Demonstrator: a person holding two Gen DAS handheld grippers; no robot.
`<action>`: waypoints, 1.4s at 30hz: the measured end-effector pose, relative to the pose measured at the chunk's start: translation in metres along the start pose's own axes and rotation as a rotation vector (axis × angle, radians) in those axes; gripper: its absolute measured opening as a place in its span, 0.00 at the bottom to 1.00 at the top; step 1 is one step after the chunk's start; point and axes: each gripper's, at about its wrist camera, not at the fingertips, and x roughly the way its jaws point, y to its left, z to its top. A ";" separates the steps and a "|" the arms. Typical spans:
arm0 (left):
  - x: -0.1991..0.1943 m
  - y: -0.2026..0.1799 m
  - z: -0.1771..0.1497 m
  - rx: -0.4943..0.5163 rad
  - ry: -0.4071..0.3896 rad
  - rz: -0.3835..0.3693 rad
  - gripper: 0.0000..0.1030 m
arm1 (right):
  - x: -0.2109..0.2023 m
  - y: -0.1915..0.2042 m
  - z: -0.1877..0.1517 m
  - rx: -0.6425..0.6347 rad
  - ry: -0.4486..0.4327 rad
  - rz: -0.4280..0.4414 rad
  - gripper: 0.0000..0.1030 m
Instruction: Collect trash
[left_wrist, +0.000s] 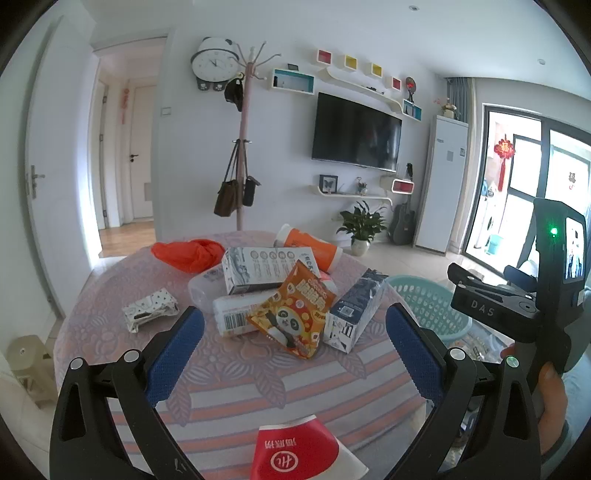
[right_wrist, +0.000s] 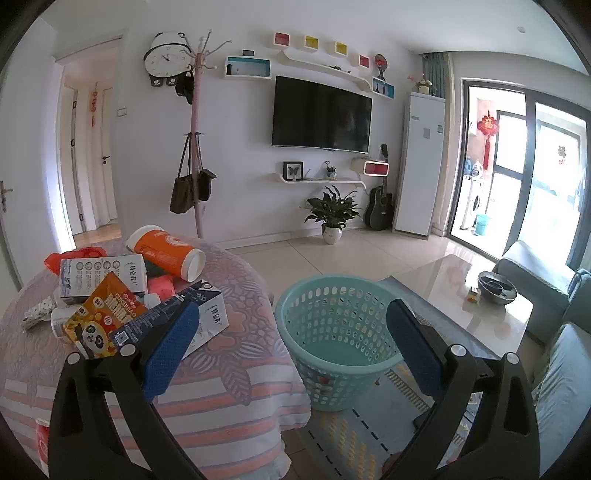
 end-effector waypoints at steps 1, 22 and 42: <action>0.000 0.000 0.000 0.000 0.000 0.000 0.93 | 0.000 0.000 0.000 0.000 0.001 0.002 0.94; -0.003 -0.002 -0.006 0.000 0.008 -0.022 0.93 | -0.005 0.006 -0.001 -0.009 0.002 0.058 0.94; 0.001 0.012 -0.085 -0.018 0.323 -0.111 0.92 | -0.021 0.034 -0.025 -0.048 0.021 0.176 0.92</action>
